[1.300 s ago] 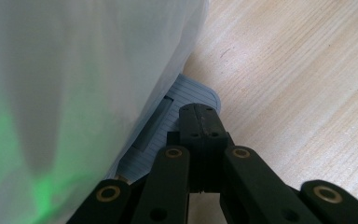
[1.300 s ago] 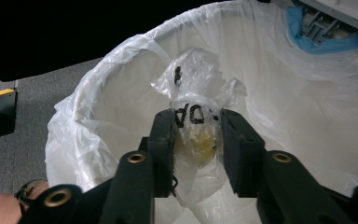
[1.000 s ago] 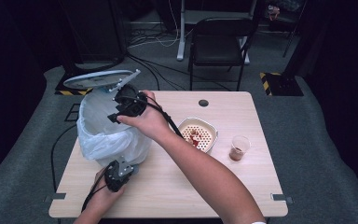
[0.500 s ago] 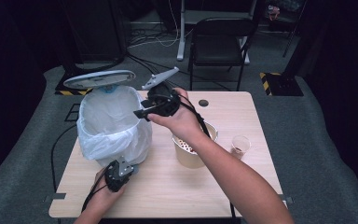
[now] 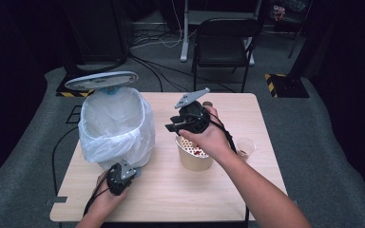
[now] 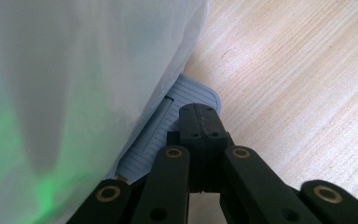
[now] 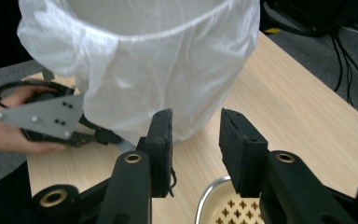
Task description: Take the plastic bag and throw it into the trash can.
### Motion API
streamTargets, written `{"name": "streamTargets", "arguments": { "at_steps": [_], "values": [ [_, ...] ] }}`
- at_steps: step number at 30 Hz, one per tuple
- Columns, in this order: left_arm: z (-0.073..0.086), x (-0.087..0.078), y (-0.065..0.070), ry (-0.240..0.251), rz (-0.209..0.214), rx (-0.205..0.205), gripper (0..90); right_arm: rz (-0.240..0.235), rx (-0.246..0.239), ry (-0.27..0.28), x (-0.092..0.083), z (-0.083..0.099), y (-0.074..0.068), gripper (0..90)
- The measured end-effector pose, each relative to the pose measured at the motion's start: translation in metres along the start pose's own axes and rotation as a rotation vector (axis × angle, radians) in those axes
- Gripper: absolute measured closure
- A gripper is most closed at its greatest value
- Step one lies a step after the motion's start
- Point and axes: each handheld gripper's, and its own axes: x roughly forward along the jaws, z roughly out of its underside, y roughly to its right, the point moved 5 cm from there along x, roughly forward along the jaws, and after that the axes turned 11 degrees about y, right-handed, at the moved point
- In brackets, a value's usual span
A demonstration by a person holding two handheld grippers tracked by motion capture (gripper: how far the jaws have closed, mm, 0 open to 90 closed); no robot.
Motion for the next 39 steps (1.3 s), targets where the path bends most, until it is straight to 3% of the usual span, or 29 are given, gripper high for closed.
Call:
{"name": "streamTargets", "arguments": {
  "at_steps": [7,13,19,27,39],
  "values": [
    [0.000,0.000,0.000,0.001,0.000,-0.001,90.0,0.012,-0.003,-0.013,-0.005,0.023,0.004,65.0],
    [0.000,0.000,0.000,0.001,0.000,-0.001,90.0,0.034,0.035,-0.021,-0.010,0.047,0.005,65.4],
    [0.000,0.000,0.000,0.001,0.000,-0.001,90.0,0.055,0.044,-0.019,-0.013,0.067,0.011,64.6],
    [0.000,0.000,0.000,-0.001,-0.002,-0.001,90.0,0.062,0.096,-0.016,-0.014,0.085,0.017,63.7],
    [0.000,0.000,0.000,0.001,-0.001,-0.002,90.0,0.070,0.081,-0.031,-0.011,0.099,0.017,65.6]
  ]
}}
